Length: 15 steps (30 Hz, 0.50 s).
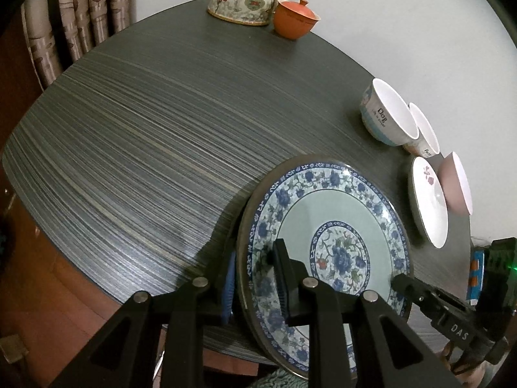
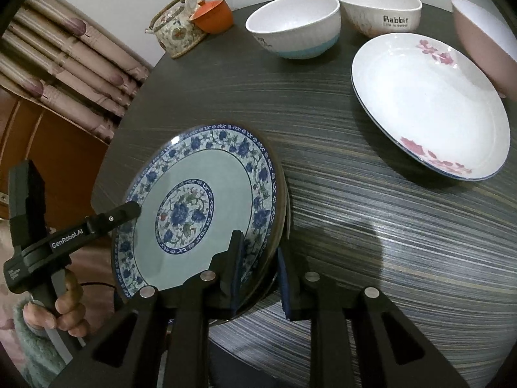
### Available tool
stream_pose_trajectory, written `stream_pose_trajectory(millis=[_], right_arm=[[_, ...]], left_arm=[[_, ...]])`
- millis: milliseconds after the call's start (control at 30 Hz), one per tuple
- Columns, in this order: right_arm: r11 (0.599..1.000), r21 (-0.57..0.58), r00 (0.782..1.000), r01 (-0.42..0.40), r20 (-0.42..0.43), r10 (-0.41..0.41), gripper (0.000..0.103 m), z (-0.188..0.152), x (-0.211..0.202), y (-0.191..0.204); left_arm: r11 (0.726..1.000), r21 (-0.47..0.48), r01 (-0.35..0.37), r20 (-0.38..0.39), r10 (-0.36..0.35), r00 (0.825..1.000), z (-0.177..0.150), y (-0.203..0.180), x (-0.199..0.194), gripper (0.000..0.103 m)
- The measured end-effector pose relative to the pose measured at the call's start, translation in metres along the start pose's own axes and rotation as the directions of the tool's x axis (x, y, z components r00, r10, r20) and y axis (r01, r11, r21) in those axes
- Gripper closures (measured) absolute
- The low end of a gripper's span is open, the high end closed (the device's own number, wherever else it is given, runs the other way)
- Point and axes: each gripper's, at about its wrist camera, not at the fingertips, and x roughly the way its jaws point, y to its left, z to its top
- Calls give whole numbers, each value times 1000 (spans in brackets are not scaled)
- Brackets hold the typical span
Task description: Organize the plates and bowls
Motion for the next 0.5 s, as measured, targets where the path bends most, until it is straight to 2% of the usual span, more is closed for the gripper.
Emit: stream_pose_trajectory(millis=[367,433,500], right_arm=[[996,-61,998,63,-8,-64,69,-2,3,19],[995,-69,998,66,-10,-67,63,-2,4,21],[995,-72,998,64,-12,-65,58,-2,4,23]], left_arm=[[999,21,-38,6,38,999,1,-7,3,78],[998,28,-52,8,52,999,1,-7,4,77],[998,28,-63,4,63,998,1,-7,5,73]])
